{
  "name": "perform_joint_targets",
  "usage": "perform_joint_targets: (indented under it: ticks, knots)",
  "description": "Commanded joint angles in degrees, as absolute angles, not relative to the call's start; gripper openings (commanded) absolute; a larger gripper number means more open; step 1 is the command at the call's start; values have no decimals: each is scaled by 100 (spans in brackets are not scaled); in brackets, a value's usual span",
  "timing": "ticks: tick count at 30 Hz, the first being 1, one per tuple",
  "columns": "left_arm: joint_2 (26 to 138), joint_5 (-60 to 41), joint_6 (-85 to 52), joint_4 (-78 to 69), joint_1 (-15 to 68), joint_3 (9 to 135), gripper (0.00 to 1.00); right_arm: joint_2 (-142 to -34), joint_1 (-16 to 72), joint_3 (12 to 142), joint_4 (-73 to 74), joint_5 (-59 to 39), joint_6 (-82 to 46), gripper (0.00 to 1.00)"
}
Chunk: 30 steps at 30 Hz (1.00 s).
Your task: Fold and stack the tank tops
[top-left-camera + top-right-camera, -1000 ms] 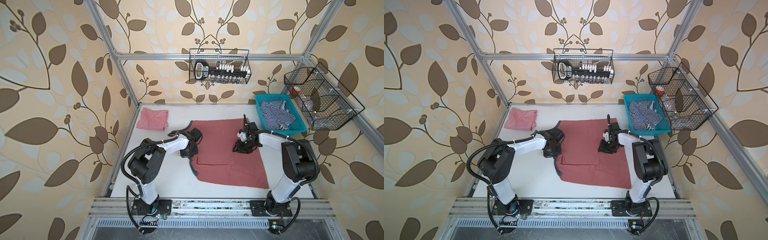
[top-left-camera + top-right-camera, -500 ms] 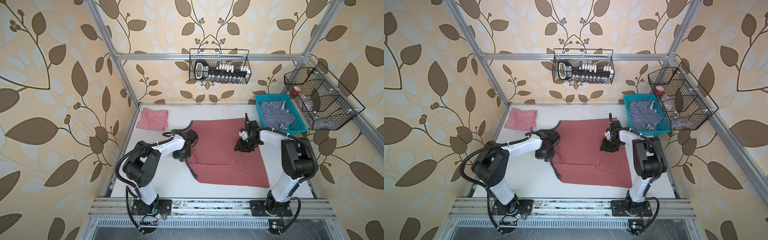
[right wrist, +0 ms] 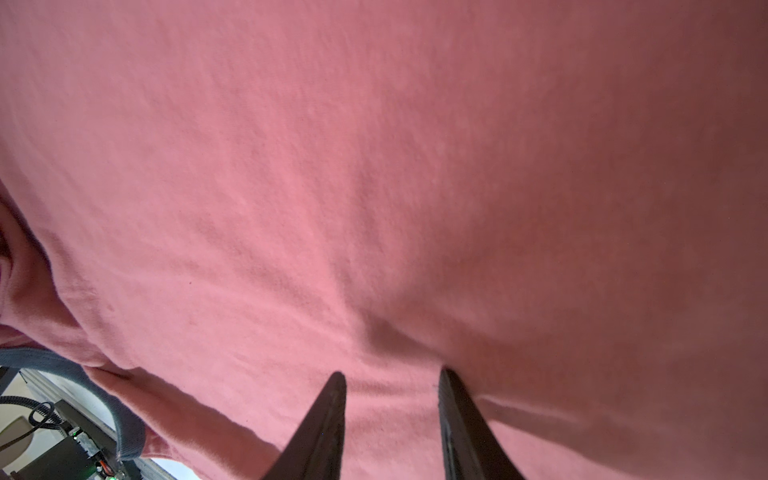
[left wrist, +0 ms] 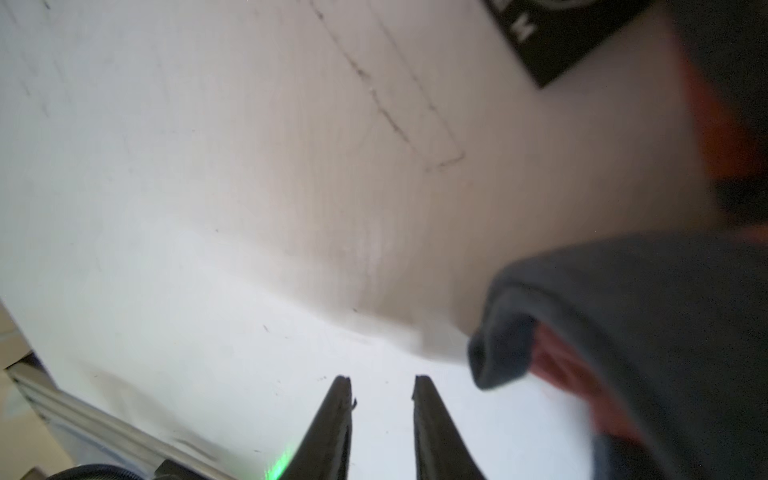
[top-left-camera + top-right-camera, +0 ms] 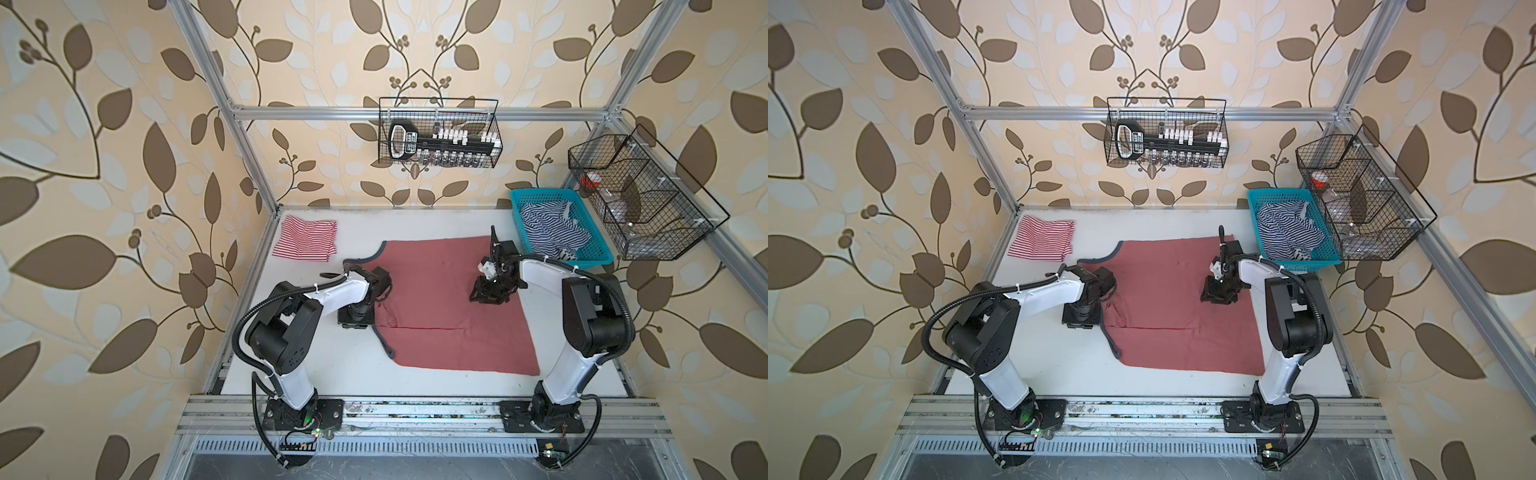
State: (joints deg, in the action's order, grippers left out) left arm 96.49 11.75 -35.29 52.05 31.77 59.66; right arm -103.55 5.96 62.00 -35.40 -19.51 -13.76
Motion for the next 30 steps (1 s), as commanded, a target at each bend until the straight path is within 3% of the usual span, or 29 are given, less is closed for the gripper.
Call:
perform_joint_targets:
  ticks: [1,6,17,26,30]
  knots:
    - [9072,624,-3833,4762,3127,5962,29,-10650,503,6135,-3723,-1406,-1200,39]
    - [9077,515,-3937,4569,3124,5980,29,-10653,496,6147,-3701,-1434,-1201,39]
    - [10480,899,-4079,4621,3054,6102,23,-10678,407,6188,-3712,-1480,-1170,38]
    - [10548,886,-4197,4436,2106,5481,26,-10738,273,6153,-3720,-1489,-1169,38]
    - [10513,899,-4275,4598,2059,5570,27,-10749,240,6155,-3766,-1465,-1169,38]
